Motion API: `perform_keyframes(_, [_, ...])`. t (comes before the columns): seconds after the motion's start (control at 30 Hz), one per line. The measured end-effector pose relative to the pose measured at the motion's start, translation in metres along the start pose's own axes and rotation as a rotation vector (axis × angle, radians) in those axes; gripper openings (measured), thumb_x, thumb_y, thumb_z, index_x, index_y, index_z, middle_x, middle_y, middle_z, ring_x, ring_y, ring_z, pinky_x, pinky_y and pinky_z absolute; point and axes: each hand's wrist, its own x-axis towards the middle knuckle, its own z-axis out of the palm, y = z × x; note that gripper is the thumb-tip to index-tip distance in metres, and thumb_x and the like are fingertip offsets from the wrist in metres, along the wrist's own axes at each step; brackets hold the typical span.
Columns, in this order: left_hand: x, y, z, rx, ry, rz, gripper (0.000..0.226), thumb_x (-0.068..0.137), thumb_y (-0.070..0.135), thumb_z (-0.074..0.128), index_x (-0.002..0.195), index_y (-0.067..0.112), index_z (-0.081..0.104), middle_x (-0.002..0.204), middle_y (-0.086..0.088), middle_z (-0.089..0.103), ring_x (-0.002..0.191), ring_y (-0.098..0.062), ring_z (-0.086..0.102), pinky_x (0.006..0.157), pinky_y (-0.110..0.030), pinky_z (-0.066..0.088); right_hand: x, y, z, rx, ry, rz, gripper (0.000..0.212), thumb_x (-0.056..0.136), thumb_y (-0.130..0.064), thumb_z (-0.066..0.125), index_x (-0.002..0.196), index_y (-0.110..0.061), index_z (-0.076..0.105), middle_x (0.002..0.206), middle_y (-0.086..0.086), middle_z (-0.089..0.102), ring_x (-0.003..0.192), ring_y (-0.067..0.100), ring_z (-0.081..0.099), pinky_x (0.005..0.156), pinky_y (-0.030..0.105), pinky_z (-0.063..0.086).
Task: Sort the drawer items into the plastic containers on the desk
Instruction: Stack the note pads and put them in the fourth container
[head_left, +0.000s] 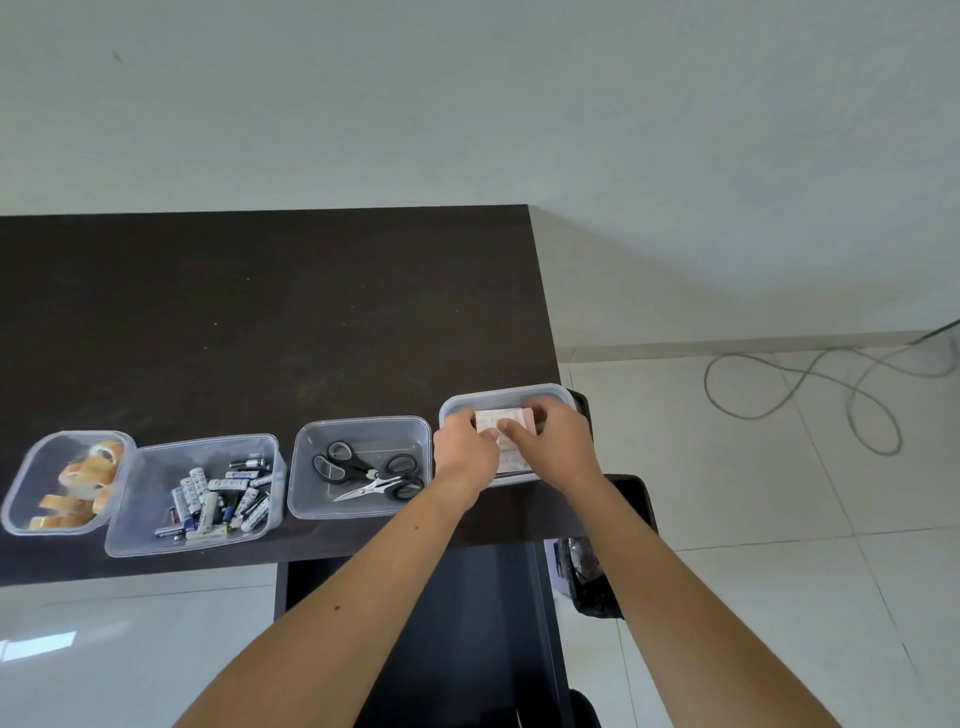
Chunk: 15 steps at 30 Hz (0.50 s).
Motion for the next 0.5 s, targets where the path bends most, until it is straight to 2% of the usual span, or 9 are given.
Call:
perform_keyframes(0.07, [-0.004, -0.002, -0.004, 0.023, 0.006, 0.035, 0.016, 0.103, 0.013, 0.059, 0.118, 0.014, 0.066, 0.111, -0.006, 0.071, 0.086, -0.018, 0.065, 0.058, -0.022, 0.045, -0.004, -0.001, -0.001, 0.018, 0.032, -0.018, 0.042, 0.092, -0.04, 0.079, 0.125, -0.016, 0.069, 0.11, 0.0, 0.076, 0.098, 0.019, 0.071, 0.086, 0.033, 0.059])
perform_keyframes(0.13, [-0.008, -0.005, -0.008, 0.016, 0.012, 0.084, 0.015, 0.102, 0.011, 0.06, 0.117, 0.012, 0.065, 0.112, -0.007, 0.071, 0.092, -0.021, 0.066, 0.072, -0.029, 0.054, -0.008, -0.002, -0.004, 0.016, 0.063, -0.053, 0.044, 0.091, -0.039, 0.081, 0.126, -0.014, 0.069, 0.113, 0.001, 0.076, 0.1, 0.019, 0.071, 0.089, 0.032, 0.058])
perform_keyframes(0.2, [-0.014, -0.008, -0.014, -0.032, -0.006, 0.131, 0.025, 0.103, 0.008, 0.06, 0.128, 0.009, 0.062, 0.112, -0.001, 0.065, 0.101, -0.021, 0.064, 0.089, -0.034, 0.054, -0.016, -0.005, -0.008, 0.024, 0.101, -0.096, 0.043, 0.091, -0.037, 0.081, 0.126, -0.014, 0.07, 0.114, 0.001, 0.075, 0.099, 0.016, 0.071, 0.089, 0.031, 0.058])
perform_keyframes(0.3, [-0.027, -0.015, -0.03, -0.17, -0.034, 0.192, 0.041, 0.104, 0.006, 0.059, 0.145, 0.014, 0.054, 0.132, 0.002, 0.062, 0.12, -0.014, 0.064, 0.099, -0.027, 0.053, -0.029, -0.009, -0.015, 0.046, 0.189, -0.167, 0.041, 0.09, -0.036, 0.082, 0.124, -0.017, 0.07, 0.115, 0.0, 0.071, 0.1, 0.017, 0.069, 0.094, 0.041, 0.06])
perform_keyframes(0.37, [-0.038, -0.02, -0.043, -0.251, -0.024, 0.275, 0.044, 0.104, 0.006, 0.059, 0.147, 0.015, 0.053, 0.138, 0.003, 0.063, 0.125, -0.013, 0.065, 0.099, -0.021, 0.053, -0.042, -0.014, -0.02, 0.049, 0.244, -0.204, 0.043, 0.09, -0.033, 0.082, 0.128, -0.018, 0.069, 0.119, 0.0, 0.07, 0.105, 0.016, 0.067, 0.098, 0.04, 0.058])
perform_keyframes(0.43, [-0.051, -0.029, -0.057, -0.328, -0.013, 0.365, 0.041, 0.104, 0.008, 0.062, 0.143, 0.016, 0.055, 0.133, 0.007, 0.067, 0.119, -0.008, 0.067, 0.094, -0.015, 0.055, -0.061, -0.018, -0.024, 0.089, 0.285, -0.229, 0.043, 0.09, -0.028, 0.083, 0.129, -0.018, 0.068, 0.121, -0.002, 0.07, 0.106, 0.012, 0.066, 0.099, 0.037, 0.058])
perform_keyframes(0.5, [-0.065, -0.043, -0.07, -0.384, 0.0, 0.431, 0.037, 0.102, 0.011, 0.067, 0.137, 0.019, 0.059, 0.125, 0.011, 0.071, 0.112, -0.005, 0.07, 0.093, -0.018, 0.057, -0.085, -0.021, -0.024, 0.126, 0.317, -0.255, 0.041, 0.089, -0.024, 0.083, 0.127, -0.019, 0.068, 0.12, -0.005, 0.07, 0.106, 0.01, 0.066, 0.098, 0.032, 0.058])
